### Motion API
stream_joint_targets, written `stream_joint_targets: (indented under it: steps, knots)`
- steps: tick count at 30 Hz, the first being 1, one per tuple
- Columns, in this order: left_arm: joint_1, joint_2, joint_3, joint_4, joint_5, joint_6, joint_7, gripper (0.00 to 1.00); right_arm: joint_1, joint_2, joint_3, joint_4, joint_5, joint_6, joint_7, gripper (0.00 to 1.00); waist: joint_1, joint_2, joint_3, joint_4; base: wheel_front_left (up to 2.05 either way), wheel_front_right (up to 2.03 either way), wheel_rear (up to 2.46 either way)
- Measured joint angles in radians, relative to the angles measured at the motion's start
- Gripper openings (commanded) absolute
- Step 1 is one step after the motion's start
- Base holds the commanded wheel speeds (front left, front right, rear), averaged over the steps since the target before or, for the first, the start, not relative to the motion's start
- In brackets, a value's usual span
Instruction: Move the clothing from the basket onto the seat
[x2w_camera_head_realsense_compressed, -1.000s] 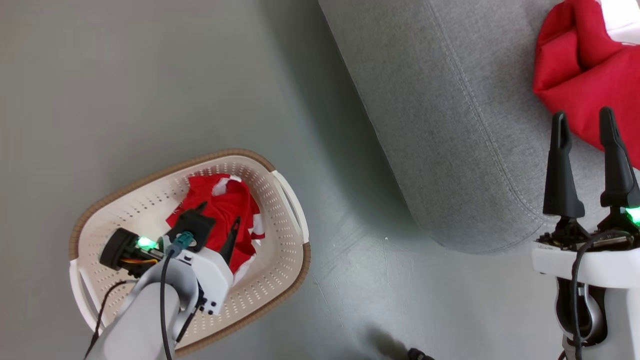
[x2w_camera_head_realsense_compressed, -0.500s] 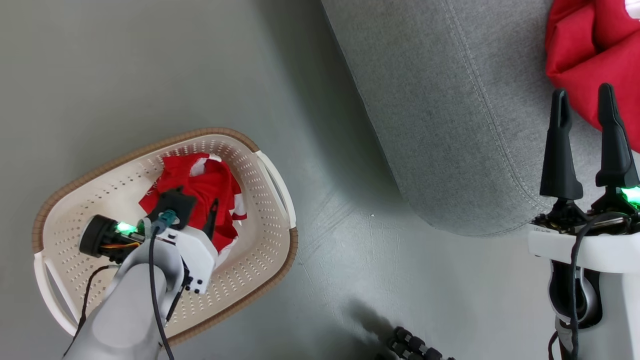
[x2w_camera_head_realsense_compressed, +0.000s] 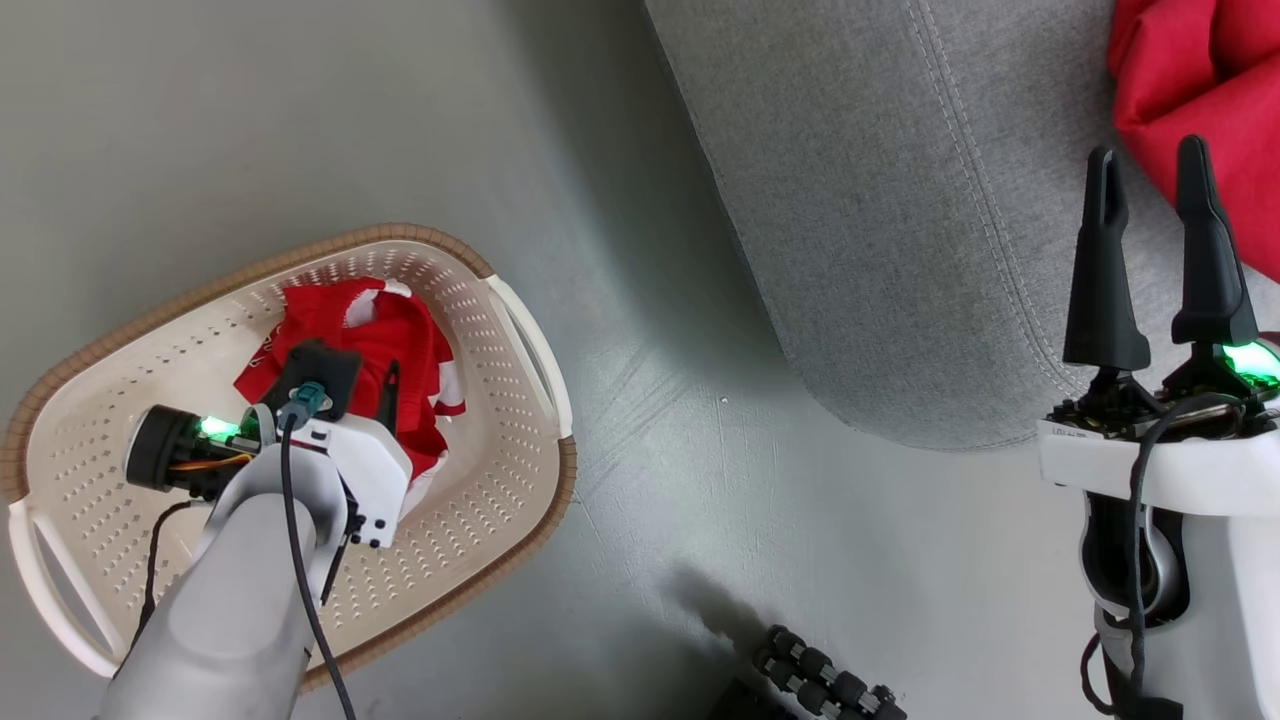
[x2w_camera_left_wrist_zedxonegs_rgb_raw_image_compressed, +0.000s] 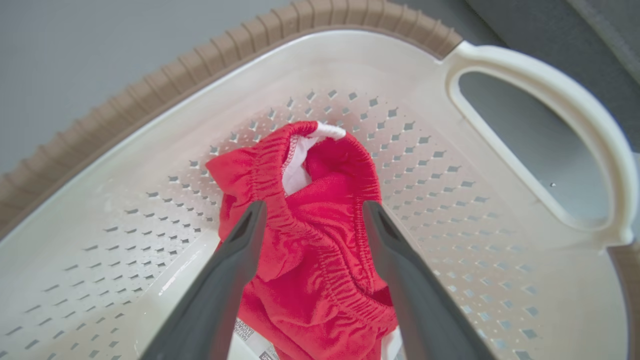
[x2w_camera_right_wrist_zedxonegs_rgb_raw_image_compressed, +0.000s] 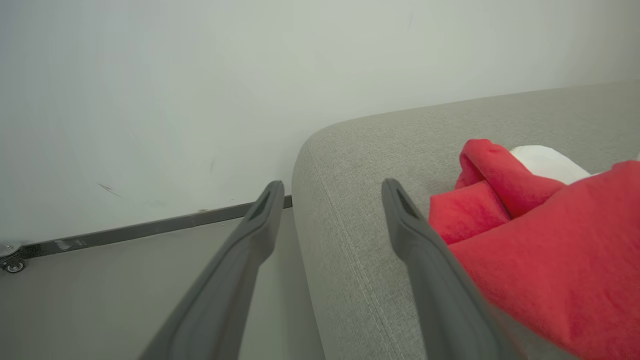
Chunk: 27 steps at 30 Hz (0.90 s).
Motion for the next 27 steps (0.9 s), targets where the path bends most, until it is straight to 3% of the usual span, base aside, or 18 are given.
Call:
stream_joint_targets:
  steps: [8,25,26,27]
  knots:
    - [-0.041,0.012,0.017,0.038,0.018,0.073,0.004,1.00,-0.027,0.000,0.013,0.022,0.011,0.000,-0.003,1.00,0.0000,0.0000,0.025,-0.017,0.00,0.00,0.00]
    - [-0.088,0.011,0.027,0.100,0.026,0.151,0.007,1.00,-0.057,0.000,0.015,0.031,0.031,0.000,-0.006,1.00,0.0000,0.0000,0.066,-0.034,0.00,0.00,0.00]
    - [-0.090,0.011,0.027,0.104,0.028,0.156,0.007,0.98,-0.061,0.000,0.015,0.031,0.031,0.000,-0.006,1.00,0.0000,0.0000,0.067,-0.034,0.00,0.00,0.00]
    - [-0.092,0.011,0.027,0.107,0.028,0.158,0.007,0.81,-0.065,0.000,0.015,0.031,0.031,0.000,-0.006,1.00,0.0000,0.0000,0.068,-0.034,0.00,0.00,0.00]
